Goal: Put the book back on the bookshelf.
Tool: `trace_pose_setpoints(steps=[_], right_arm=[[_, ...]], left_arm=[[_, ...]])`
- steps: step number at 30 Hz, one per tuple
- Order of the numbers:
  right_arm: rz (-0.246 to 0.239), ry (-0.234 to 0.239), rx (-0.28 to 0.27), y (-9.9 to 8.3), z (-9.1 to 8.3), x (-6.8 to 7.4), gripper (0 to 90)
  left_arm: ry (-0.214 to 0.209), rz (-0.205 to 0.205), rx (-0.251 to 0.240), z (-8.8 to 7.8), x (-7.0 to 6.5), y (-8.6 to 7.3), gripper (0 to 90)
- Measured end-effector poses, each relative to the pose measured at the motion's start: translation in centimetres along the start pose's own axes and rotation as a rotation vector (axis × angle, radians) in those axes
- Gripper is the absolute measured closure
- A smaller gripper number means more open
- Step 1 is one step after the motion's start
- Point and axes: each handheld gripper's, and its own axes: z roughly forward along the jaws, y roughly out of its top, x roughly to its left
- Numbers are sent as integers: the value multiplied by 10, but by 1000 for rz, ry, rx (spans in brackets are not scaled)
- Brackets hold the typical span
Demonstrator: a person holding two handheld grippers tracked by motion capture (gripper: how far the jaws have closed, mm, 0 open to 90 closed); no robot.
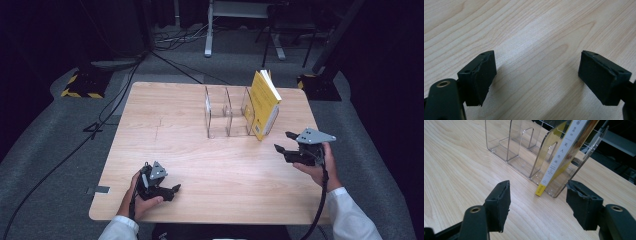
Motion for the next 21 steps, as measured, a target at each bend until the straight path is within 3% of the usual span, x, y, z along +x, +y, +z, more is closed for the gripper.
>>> trace_pose_setpoints(steps=[21], right_arm=[[-84,-10,80,-26,-19,14,281]], left_arm=[[1,-1,-3,0,0,0,155]])
